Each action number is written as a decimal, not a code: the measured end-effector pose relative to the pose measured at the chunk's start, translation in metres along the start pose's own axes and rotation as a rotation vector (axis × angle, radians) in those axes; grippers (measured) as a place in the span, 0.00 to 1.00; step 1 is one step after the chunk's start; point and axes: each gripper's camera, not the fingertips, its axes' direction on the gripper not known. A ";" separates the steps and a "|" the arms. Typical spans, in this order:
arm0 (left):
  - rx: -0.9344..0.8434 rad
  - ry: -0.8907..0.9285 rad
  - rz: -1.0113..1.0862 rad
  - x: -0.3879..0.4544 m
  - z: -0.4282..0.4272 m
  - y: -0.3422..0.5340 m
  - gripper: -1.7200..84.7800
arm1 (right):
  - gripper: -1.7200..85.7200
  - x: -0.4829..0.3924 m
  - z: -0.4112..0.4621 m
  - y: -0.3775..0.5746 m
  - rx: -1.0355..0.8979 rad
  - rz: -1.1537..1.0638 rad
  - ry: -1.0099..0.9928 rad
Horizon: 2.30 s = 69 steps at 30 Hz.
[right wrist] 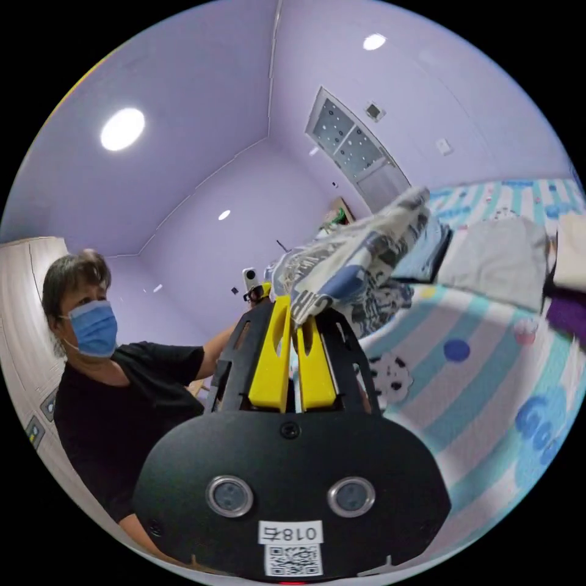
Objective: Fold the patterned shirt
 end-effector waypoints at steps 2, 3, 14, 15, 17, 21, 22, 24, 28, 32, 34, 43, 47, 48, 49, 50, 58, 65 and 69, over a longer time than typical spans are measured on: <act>-0.111 0.061 -0.133 -0.009 0.028 0.076 0.01 | 0.01 0.029 0.018 0.058 -0.044 0.144 -0.023; -0.143 0.072 -0.182 -0.012 0.035 0.095 0.01 | 0.01 0.053 0.031 0.099 -0.065 0.281 -0.055; -0.520 0.063 -0.656 -0.011 0.076 0.155 0.01 | 0.02 0.097 0.070 0.188 -0.103 0.612 -0.022; -0.550 0.035 -0.658 -0.007 0.075 0.155 0.01 | 0.03 0.097 0.070 0.188 -0.146 0.635 0.010; -0.645 -0.114 -0.675 0.011 0.066 0.155 0.01 | 0.04 0.089 0.065 0.190 -0.186 0.633 0.058; -0.483 -0.256 -0.517 0.062 0.042 0.123 0.02 | 0.09 0.049 0.043 0.181 -0.155 0.514 0.232; -0.379 -0.228 -0.425 0.080 0.040 0.105 0.02 | 0.09 0.043 0.041 0.176 -0.136 0.486 0.261; -0.257 -0.180 -0.299 0.100 0.048 0.078 0.03 | 0.09 0.020 0.039 0.150 -0.018 0.337 0.307; -0.268 -0.059 -0.246 0.078 0.126 0.035 0.05 | 0.09 0.030 0.088 0.097 -0.004 0.195 0.160; -0.345 -0.121 -0.415 0.014 0.187 0.035 0.06 | 0.09 0.102 0.170 0.059 -0.142 0.296 0.105; -0.375 -0.139 -0.610 -0.021 0.193 0.056 0.04 | 0.06 0.143 0.185 0.062 -0.214 0.421 0.251; -0.088 0.028 -0.712 -0.007 0.141 0.091 0.05 | 0.09 0.168 0.141 0.096 0.034 0.508 0.097; 0.048 -0.141 -0.608 0.069 0.064 0.101 0.08 | 0.12 0.126 0.077 0.125 0.109 0.441 0.298; 0.056 -0.190 -0.616 0.080 0.055 0.107 0.09 | 0.13 0.119 0.062 0.143 0.143 0.477 0.347; 0.062 -0.271 -0.649 0.100 0.043 0.123 0.10 | 0.14 0.117 0.056 0.153 0.165 0.501 0.354; 0.065 -0.323 -0.700 0.118 0.037 0.140 0.12 | 0.15 0.114 0.048 0.173 0.204 0.552 0.347; 0.213 -0.472 -1.051 0.214 0.044 0.222 0.16 | 0.17 0.113 0.076 0.259 0.258 0.803 0.218; 0.224 -0.330 -1.131 0.230 0.081 0.250 0.16 | 0.17 0.131 0.090 0.275 0.324 0.857 0.155; 0.256 -0.277 -1.108 0.227 0.089 0.246 0.17 | 0.17 0.140 0.095 0.275 0.349 0.851 0.071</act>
